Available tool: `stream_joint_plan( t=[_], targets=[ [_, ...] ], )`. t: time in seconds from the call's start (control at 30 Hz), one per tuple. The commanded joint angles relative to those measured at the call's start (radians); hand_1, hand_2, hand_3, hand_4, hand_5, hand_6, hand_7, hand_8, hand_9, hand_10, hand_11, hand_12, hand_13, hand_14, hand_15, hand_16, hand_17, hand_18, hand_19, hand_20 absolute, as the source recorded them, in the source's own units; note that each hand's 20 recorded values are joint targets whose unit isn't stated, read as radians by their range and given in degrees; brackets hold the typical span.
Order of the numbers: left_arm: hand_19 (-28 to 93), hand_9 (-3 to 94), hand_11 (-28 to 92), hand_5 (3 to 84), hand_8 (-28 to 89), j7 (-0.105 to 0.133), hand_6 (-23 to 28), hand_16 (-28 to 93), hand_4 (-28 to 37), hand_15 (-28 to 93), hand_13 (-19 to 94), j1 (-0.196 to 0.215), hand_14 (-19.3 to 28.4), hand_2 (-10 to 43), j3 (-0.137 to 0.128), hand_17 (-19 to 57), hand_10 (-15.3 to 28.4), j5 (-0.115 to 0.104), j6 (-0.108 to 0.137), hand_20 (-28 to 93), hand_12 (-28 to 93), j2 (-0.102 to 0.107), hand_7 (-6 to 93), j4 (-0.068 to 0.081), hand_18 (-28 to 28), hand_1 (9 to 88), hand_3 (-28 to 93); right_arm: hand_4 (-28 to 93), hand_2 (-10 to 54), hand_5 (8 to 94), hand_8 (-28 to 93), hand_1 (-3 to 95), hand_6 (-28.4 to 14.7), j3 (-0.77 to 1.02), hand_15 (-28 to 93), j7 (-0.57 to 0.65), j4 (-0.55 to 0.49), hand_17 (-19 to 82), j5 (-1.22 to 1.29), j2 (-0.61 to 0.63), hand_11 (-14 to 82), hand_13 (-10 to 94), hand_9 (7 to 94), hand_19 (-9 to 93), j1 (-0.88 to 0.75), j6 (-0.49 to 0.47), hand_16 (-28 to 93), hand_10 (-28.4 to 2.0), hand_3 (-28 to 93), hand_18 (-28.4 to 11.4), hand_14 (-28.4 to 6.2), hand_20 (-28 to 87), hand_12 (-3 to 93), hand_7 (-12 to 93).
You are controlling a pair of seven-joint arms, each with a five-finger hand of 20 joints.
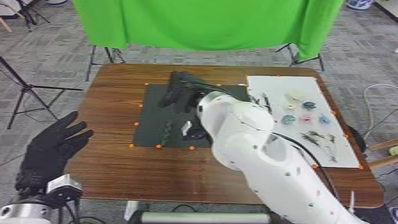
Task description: Arrange flowers
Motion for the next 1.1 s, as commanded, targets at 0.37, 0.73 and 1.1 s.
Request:
stream_joint_plan(
  t=[0.37,0.73,1.1],
  targets=[
    [59,32.9,23,36.5,-10,-0.013,9.7,-8,-21.5,45,25,-0.007,26.3,4.0,0.013,-9.1,19.0,0.005,-0.008,-9,9,-0.011,13.7,-0.009,25.4,22.7,82,-27,-2.7,64.5,-14,29.9,-4.3,0.470,67,0.214,-0.238,27,0.016,0.637,21.7,68,66.7,92,-0.561,0.437,11,-17.6,85,-23.7,-11.8,-4,14.1,20],
    [59,33.0,23,36.6,-10,-0.010,9.7,-8,-21.6,45,25,-0.001,26.3,4.1,0.024,-9.0,19.0,0.006,-0.004,-8,9,-0.009,13.7,-0.009,25.1,22.8,82,-27,-5.7,59.6,-14,31.1,-6.5,0.605,68,0.360,-0.180,28,-0.076,0.699,18.7,67,61.3,93,-0.769,0.457,10,-17.9,86,-23.3,-11.2,-5,13.1,18],
    [59,33.1,23,36.7,-10,-0.008,9.8,-8,-21.3,45,25,0.000,26.2,4.1,0.025,-8.9,19.0,0.003,0.002,-8,9,-0.012,13.6,-0.011,25.1,22.8,82,-28,-8.9,60.1,-12,32.6,-8.7,0.573,70,0.437,-0.109,31,-0.030,0.695,16.6,68,61.5,93,-0.749,0.401,8,-19.2,85,-24.2,-11.0,1,12.7,14]
  ],
)
